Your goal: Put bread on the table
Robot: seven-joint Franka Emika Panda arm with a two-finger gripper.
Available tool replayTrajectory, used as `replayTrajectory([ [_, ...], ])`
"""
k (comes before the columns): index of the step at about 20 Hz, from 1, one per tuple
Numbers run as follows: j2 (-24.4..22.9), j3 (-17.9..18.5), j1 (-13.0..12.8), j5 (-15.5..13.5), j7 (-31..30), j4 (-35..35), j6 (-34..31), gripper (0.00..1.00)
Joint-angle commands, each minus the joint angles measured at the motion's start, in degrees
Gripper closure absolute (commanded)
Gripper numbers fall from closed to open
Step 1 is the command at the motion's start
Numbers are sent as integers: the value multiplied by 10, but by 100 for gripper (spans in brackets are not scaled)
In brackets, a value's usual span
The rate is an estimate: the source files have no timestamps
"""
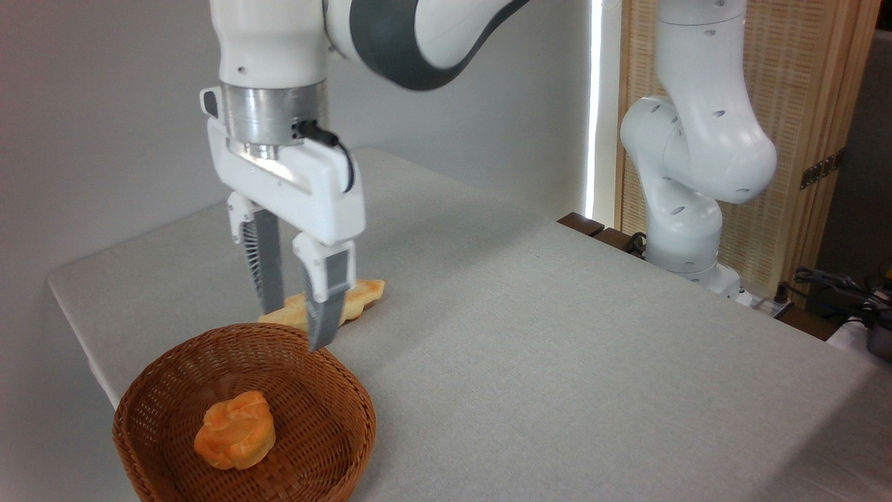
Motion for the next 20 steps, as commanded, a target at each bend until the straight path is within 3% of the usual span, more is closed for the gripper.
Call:
replayTrajectory([
  [1,16,-15,-5,-1,0,-20,62,0],
  [12,114,-22,-3,-7,0,-21,205,0],
  [20,146,-36,0,-8,-1,-21,233,0],
])
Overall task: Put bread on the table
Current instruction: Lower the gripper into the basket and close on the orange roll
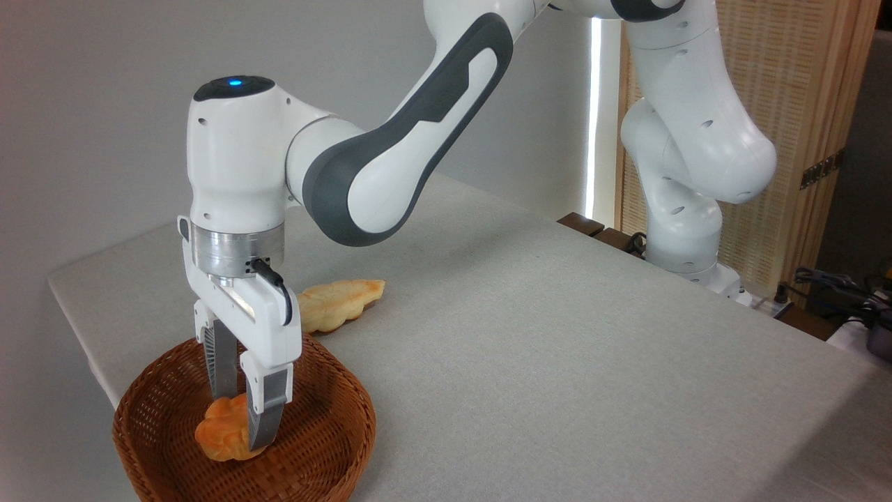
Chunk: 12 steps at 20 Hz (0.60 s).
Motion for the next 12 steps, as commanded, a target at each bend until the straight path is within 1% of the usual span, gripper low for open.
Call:
replayTrajectory([
  [1,9,-4,5,-8,-1,2,20,0],
  [6,9,-4,5,-8,-1,2,20,1],
  [7,9,-4,5,-8,-1,2,20,15],
  [8,9,-4,5,-8,0,2,20,36],
  [9,9,-4,5,-8,0,2,20,52],
  [10,8,-4,5,-8,0,2,20,55],
  [12,8,-4,5,-8,0,2,20,54],
])
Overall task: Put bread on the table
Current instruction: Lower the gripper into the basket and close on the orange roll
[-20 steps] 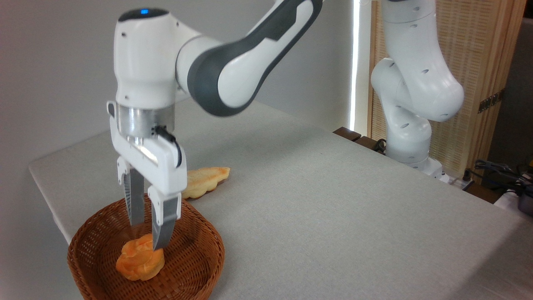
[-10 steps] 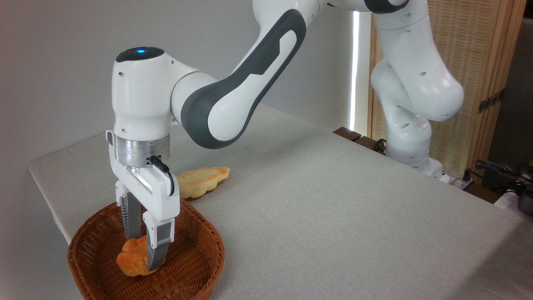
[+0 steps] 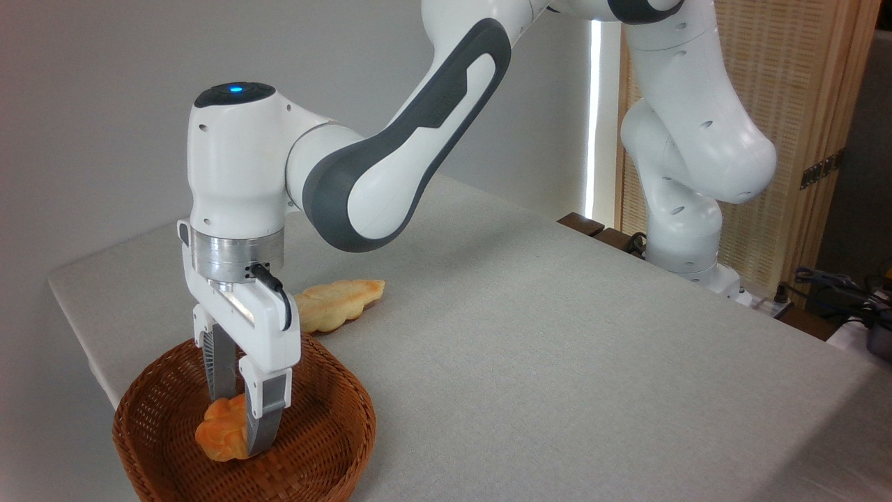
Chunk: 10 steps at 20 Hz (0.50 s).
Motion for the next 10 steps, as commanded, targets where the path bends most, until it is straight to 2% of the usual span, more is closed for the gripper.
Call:
replayTrajectory([
  [1,4,-3,4,-8,0,2,12,54],
  [7,4,-3,4,-8,0,2,11,53],
  [10,-15,-3,4,-8,-4,3,5,52],
])
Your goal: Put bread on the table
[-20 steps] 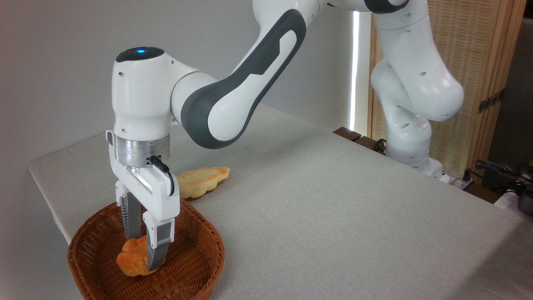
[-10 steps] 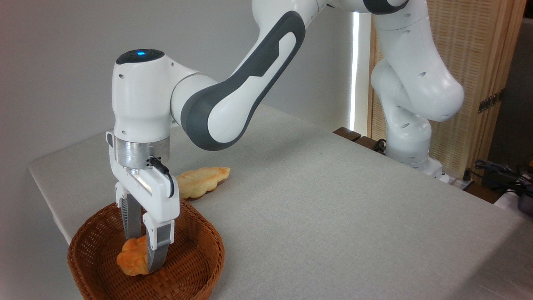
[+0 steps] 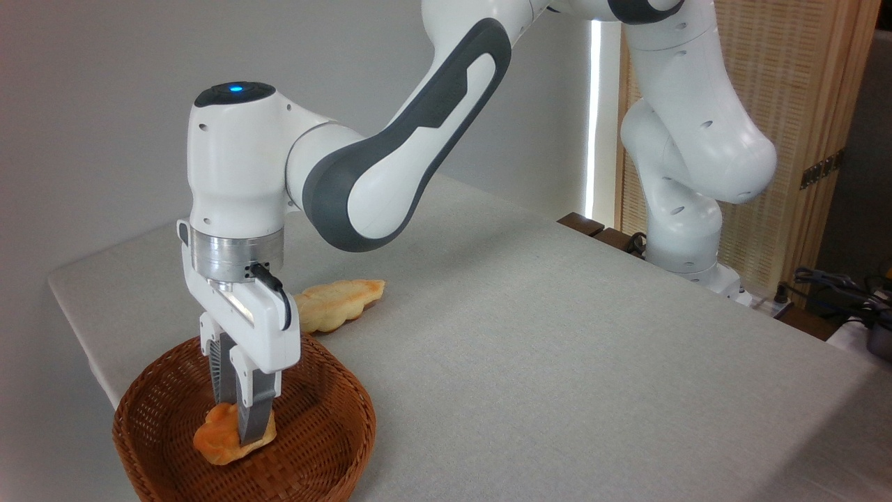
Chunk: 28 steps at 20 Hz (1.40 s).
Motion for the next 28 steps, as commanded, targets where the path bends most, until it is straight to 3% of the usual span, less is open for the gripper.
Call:
replayTrajectory([
  [1,-27,-4,4,-8,-5,2,-3,52],
  [5,-92,-4,3,-11,-9,5,-78,51],
  [8,-138,0,3,-39,-5,4,-192,50],
  [13,-166,11,4,-40,-2,-2,-354,45],
  [17,-166,11,3,-41,-3,-41,-386,44],
  [18,-163,10,2,-43,-4,-53,-386,37],
  [19,-160,7,0,-46,-4,-66,-386,11],
  [20,-157,6,-1,-46,-1,-70,-384,0],
  [28,-148,0,-4,-48,0,-69,-358,0],
])
